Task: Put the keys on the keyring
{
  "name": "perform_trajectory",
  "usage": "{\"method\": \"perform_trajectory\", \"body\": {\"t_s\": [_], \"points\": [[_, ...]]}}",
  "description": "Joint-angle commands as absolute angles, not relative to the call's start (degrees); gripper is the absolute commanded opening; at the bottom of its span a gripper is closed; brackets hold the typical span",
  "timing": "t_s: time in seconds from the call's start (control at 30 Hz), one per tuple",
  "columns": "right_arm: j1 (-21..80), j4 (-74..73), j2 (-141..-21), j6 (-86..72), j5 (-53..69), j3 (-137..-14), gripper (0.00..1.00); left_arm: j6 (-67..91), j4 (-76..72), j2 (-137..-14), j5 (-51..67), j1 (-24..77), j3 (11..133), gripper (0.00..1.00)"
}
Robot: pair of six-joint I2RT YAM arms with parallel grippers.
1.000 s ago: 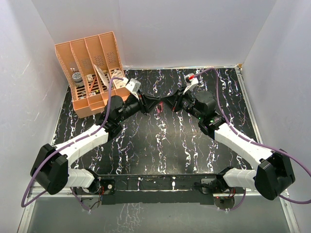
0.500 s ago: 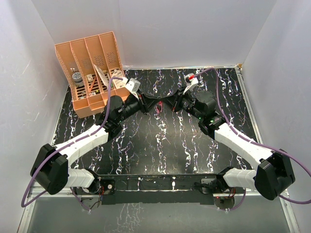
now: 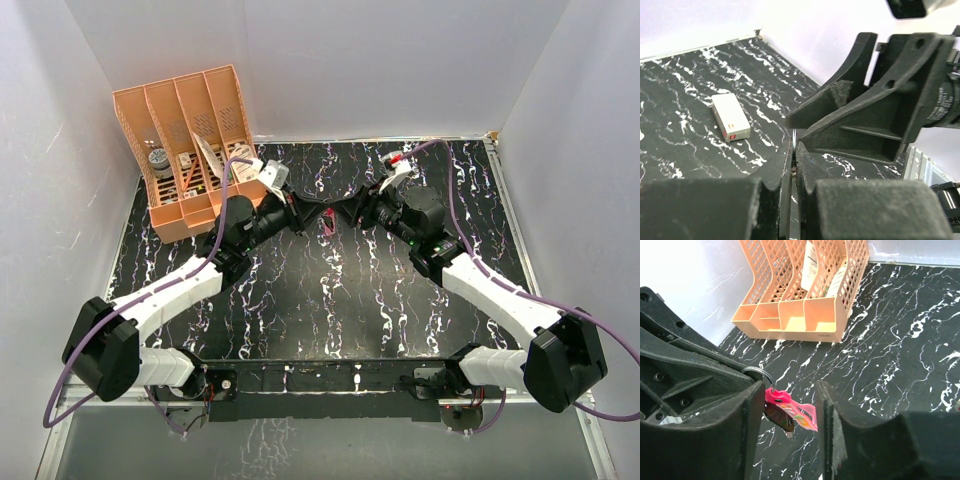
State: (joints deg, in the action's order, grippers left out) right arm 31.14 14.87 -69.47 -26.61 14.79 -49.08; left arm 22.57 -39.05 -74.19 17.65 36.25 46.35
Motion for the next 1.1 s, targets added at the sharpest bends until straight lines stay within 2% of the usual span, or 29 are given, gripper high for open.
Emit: {"method": "perform_trajectory", "body": {"t_s": [0.0,0.2,0.57,0.77,1.07], "points": [[31.38,16.36,-66.53,-23.48,11.38,-49.71,0.48,22.19,-32.06,-71.97,12.78,36.30,50.19,0.00],[31.38,14.83,-64.35,-17.39,12.02,-48.62,0.50,22.26,-20.35,-71.41,9.01,36.30,55.23,0.00],[31.46,16.03,-64.50,-11.25,19.48,-45.27,0.57,24.11,-3.44,-77.51,13.61,36.32,69.30,0.00],[31.55,18.33,-64.05,-11.18,19.74,-44.58,0.54,25.33,-0.54,-80.14,14.17,36.30,71.98,0.00],[31.64,19.48,-67.73,-10.47,20.81,-45.94,0.56,26.45,0.11,-81.88,17.23,36.30,73.45,0.00]]}}
